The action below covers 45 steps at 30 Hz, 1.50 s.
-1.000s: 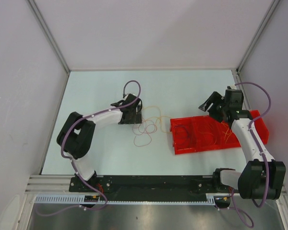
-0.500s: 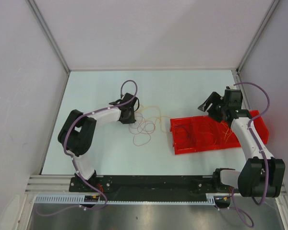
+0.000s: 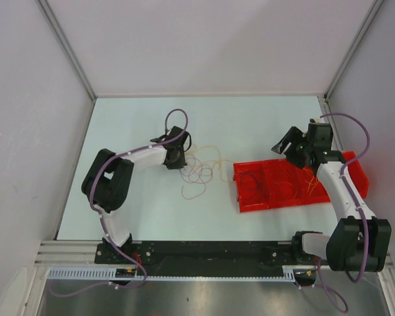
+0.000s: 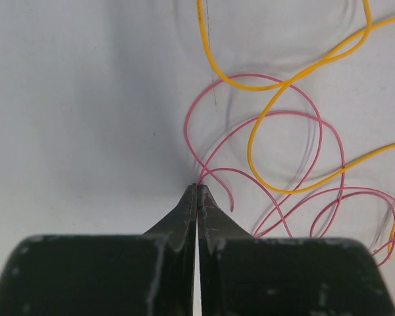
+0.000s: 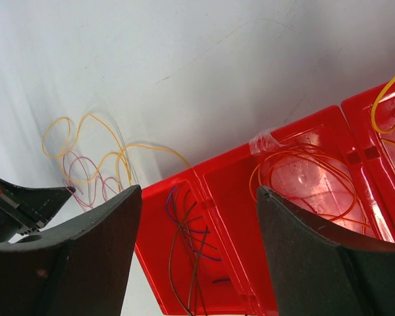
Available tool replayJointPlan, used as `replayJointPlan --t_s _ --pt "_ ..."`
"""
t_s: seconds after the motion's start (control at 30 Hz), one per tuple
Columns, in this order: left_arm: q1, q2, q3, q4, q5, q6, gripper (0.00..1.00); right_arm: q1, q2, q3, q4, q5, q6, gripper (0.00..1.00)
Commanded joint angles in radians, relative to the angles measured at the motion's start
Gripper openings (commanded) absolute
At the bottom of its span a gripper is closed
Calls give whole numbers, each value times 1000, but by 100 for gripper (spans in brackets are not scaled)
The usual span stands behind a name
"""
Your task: Untangle the cables
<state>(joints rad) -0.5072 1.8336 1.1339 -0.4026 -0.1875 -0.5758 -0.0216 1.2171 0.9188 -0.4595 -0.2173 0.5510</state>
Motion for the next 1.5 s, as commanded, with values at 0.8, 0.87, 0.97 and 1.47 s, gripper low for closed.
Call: replayJointPlan --t_s 0.8,0.87,0.97,1.47 --pt "-146 -462 412 -387 -81 177 0 157 -183 32 323 -609 53 76" --pt "-169 -459 503 -407 -58 195 0 157 -201 34 373 -642 82 75" --pt "-179 -433 639 -444 34 214 0 157 -237 32 450 -700 136 75" --pt "-200 -267 1061 -358 488 192 0 -33 -415 98 502 -680 201 77"
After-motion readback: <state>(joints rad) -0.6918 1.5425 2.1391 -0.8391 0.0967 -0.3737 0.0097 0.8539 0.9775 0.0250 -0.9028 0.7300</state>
